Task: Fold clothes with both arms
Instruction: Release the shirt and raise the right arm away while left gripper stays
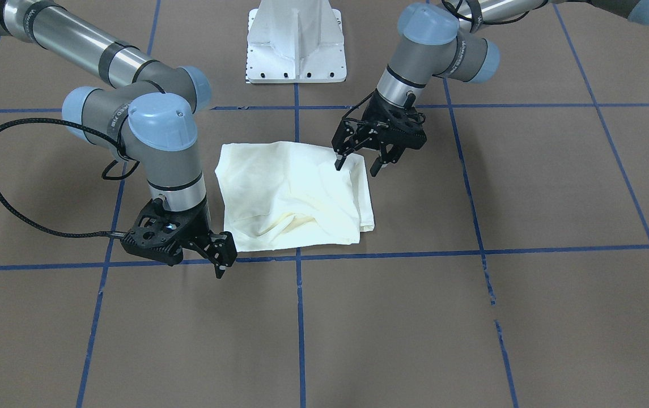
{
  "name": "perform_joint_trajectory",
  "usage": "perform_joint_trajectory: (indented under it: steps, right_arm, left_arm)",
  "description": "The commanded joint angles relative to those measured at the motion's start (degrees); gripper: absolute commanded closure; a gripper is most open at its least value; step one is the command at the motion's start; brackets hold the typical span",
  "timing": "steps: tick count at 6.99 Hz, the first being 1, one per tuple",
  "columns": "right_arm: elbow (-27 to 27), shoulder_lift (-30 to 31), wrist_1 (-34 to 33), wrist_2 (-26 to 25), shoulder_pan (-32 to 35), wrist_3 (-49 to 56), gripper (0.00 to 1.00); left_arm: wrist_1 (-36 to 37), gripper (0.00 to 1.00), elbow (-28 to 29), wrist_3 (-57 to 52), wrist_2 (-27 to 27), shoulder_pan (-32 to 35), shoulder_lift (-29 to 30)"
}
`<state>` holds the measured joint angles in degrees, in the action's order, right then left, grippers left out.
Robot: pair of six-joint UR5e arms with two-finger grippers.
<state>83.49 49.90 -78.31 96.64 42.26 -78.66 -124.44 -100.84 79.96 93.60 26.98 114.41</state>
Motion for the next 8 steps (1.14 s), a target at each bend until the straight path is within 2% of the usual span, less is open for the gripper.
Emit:
perform_joint_trajectory:
  steps: [1,3,4,5,8]
  right_arm:
    - [0.1,0.1,0.0,0.0,0.0,0.1,0.00]
    - [0.1,0.1,0.0,0.0,0.0,0.1,0.00]
    - [0.1,0.1,0.0,0.0,0.0,0.0,0.00]
    - [0.1,0.2,0.0,0.0,0.0,-0.1,0.00]
    - [0.4,0.6,0.1,-0.2,0.0,-0.3,0.00]
  left_arm:
    - [-3.4,0.55,1.5,1.5,-1.7,-2.4,-0.1]
    - [-3.5,0.75,1.1,1.6,-1.7,-2.4,0.1]
    - [-3.5,0.93,1.0,1.6,-1.7,-2.4,-0.2]
    - [-3.5,1.00,1.4,1.6,-1.7,-2.3,-0.3]
    - [-10.4,1.00,1.5,1.6,-1.8,-3.2,-6.6]
